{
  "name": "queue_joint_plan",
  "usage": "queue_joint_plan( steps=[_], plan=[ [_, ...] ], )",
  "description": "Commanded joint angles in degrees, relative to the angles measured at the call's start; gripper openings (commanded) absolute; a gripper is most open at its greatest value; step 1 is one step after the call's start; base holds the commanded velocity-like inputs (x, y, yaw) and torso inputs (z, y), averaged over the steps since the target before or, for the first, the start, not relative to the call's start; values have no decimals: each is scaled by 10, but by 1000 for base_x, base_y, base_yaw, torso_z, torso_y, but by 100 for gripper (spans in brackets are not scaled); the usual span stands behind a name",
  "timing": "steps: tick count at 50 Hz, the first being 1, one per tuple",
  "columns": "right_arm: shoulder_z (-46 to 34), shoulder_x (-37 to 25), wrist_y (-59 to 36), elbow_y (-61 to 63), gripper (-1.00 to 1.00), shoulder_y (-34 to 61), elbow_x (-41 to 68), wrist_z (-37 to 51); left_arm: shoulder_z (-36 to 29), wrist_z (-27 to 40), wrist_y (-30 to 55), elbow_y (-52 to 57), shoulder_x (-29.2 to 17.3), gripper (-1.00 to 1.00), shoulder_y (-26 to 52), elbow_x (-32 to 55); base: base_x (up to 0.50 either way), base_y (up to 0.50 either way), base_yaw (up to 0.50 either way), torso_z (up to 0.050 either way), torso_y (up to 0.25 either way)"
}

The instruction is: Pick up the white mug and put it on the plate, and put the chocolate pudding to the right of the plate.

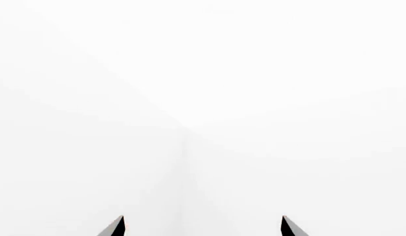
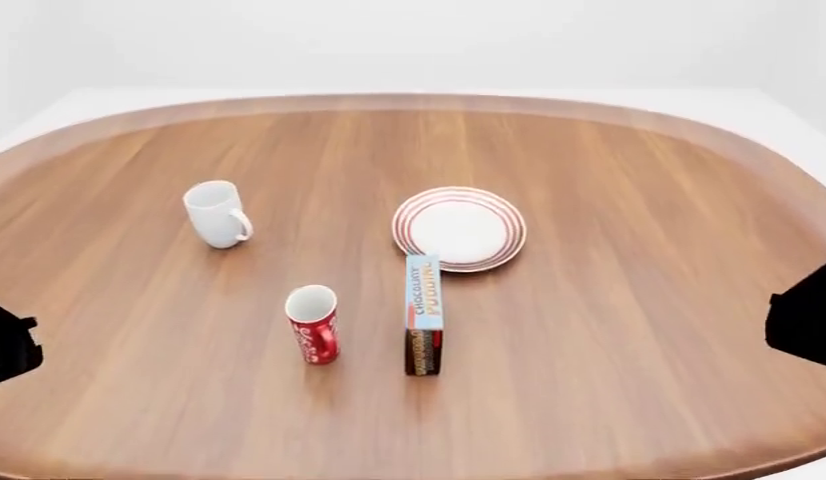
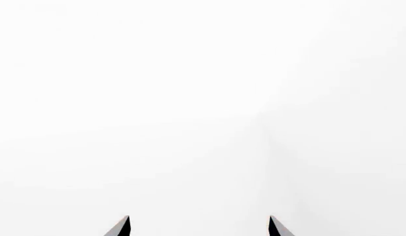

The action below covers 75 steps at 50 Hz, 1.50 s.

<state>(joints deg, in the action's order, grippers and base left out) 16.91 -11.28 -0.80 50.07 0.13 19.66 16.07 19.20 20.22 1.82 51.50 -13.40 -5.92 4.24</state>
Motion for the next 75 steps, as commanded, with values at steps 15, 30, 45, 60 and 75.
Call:
queue_joint_plan(
  steps=[15, 30, 45, 60, 75],
  plan=[
    [-30, -18, 4, 11, 100, -9, -14, -8, -8, 11, 13, 36, -7, 100, -5, -8, 500, 0, 0, 0, 0],
    [-42, -25, 10, -1, 100, -13, -15, -11, -31, 11, 11, 27, -9, 100, -4, -14, 500, 0, 0, 0, 1],
    [-50, -30, 15, -2, 100, -19, -14, -11, -37, 13, -7, 10, -12, 100, -8, -16, 500, 0, 0, 0, 1],
    [-57, -34, 27, -5, 100, -24, -11, -14, -47, 16, -9, 6, -14, 100, -10, -17, 500, 1, 0, 0, 1],
    [-62, -30, 51, -16, 100, -29, -51, -7, -57, 18, -10, 1, -17, 100, -10, -19, 467, 11, 0, 0, 0]
  ],
)
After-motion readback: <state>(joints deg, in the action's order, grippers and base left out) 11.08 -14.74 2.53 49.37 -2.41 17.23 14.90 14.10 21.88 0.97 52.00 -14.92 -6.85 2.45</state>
